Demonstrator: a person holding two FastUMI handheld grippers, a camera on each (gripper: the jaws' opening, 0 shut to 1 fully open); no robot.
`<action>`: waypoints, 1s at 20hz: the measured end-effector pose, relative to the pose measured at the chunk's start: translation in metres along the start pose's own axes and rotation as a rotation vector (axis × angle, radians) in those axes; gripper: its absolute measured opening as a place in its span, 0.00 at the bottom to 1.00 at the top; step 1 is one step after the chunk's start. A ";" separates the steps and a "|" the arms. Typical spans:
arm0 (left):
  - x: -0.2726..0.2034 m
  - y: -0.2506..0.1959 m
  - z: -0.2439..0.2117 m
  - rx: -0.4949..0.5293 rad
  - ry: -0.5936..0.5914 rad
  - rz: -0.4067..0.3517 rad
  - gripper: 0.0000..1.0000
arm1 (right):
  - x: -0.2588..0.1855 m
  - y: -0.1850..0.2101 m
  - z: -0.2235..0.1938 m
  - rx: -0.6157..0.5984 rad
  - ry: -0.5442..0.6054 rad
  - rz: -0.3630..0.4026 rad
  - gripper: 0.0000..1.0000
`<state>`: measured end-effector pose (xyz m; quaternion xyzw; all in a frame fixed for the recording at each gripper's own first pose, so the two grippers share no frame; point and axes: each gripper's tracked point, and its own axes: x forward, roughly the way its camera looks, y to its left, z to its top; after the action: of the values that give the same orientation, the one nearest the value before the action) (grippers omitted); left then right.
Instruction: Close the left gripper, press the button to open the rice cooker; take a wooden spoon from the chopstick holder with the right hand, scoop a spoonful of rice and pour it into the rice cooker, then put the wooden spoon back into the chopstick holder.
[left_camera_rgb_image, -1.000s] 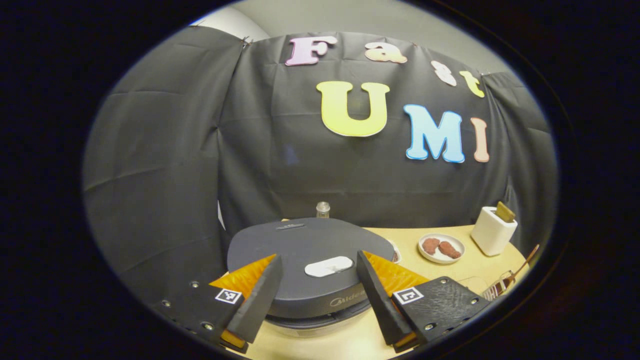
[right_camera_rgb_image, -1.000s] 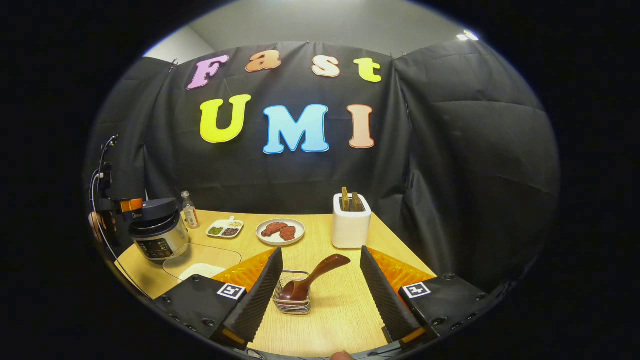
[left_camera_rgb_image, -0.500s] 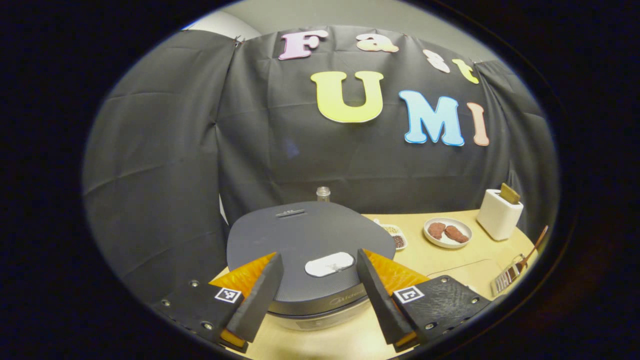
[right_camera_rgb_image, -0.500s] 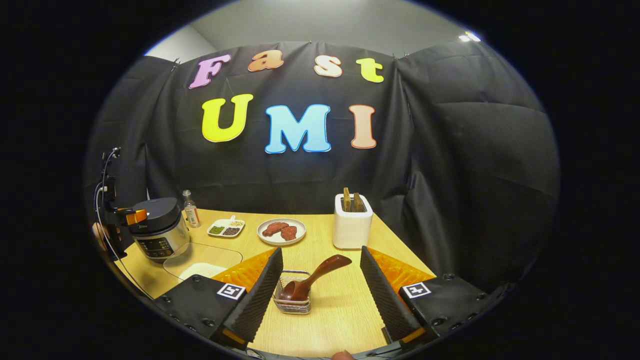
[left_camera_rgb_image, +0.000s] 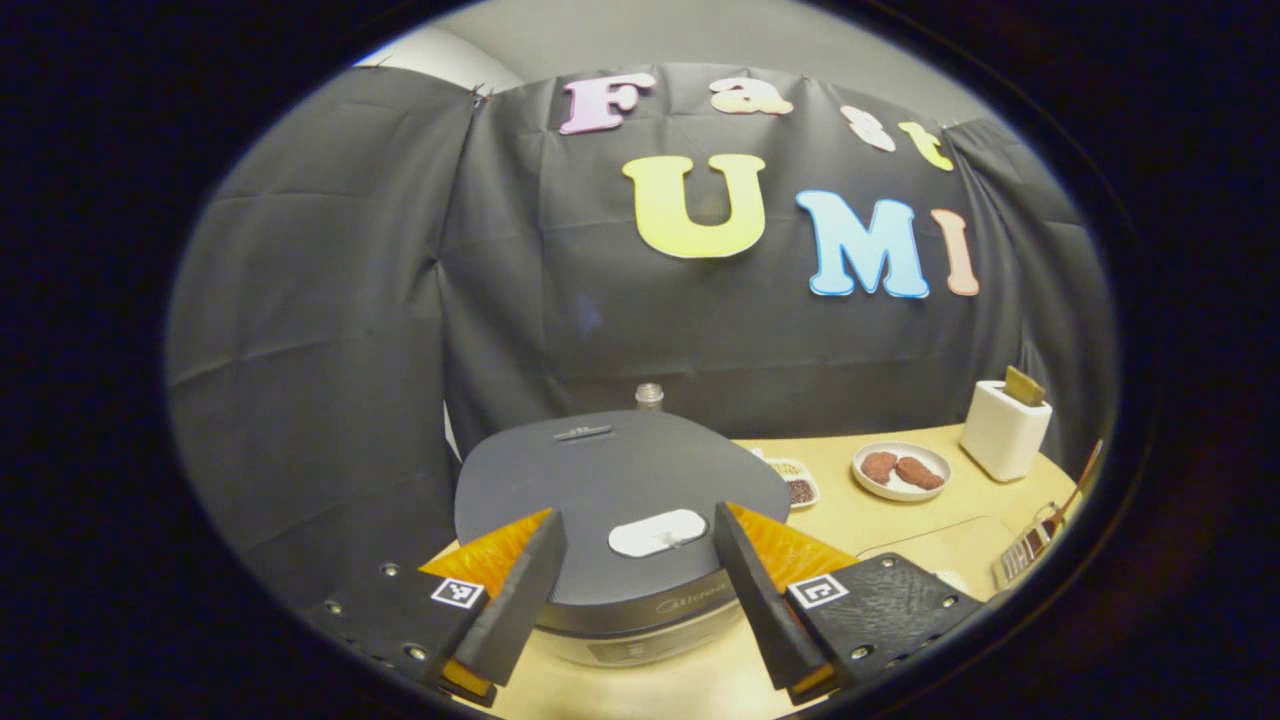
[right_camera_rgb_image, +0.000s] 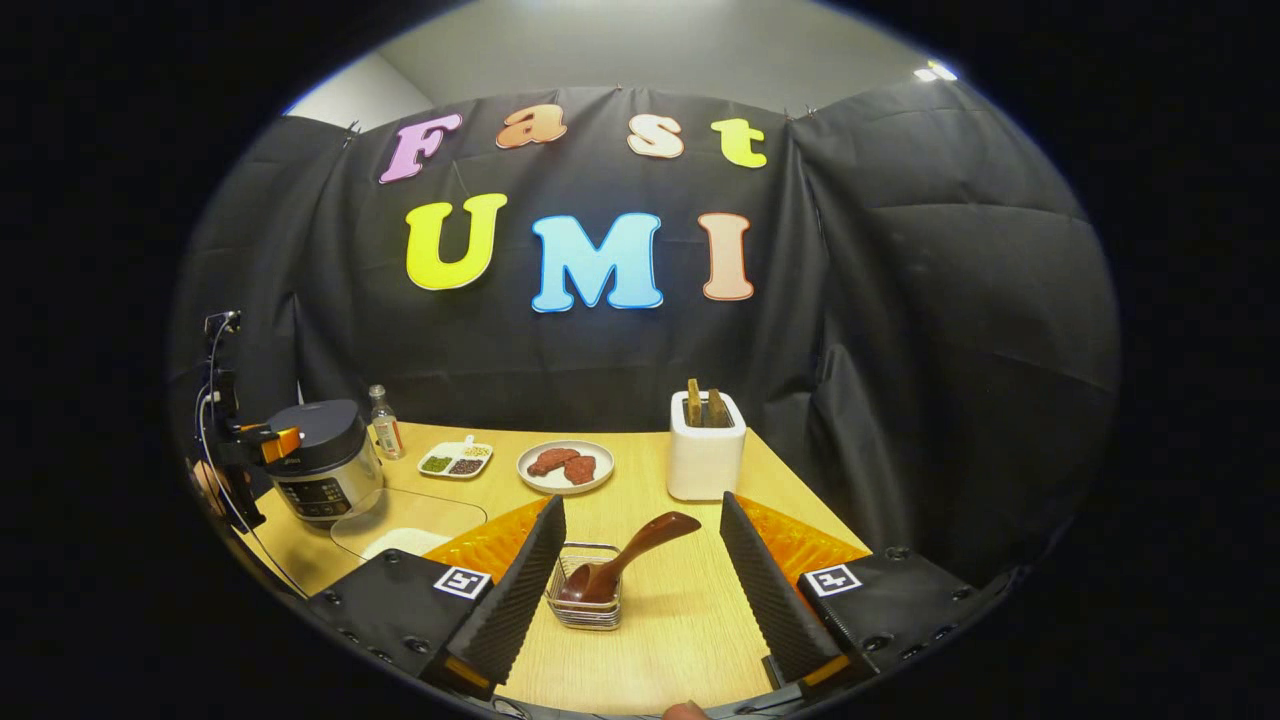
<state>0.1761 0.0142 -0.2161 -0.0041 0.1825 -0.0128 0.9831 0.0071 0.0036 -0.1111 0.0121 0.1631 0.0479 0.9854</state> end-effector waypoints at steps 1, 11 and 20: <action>-0.007 -0.003 0.012 -0.015 -0.020 -0.007 0.92 | 0.000 0.000 0.004 -0.003 -0.015 0.009 0.98; -0.169 -0.053 0.127 -0.018 -0.263 -0.016 0.89 | -0.018 -0.002 0.038 -0.011 -0.125 0.153 0.98; -0.263 -0.064 0.151 0.015 -0.330 -0.053 0.89 | -0.052 0.014 0.060 0.007 -0.195 0.166 0.98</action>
<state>-0.0165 -0.0424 0.0203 -0.0036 0.0182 -0.0392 0.9991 -0.0234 0.0118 -0.0368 0.0336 0.0649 0.1274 0.9892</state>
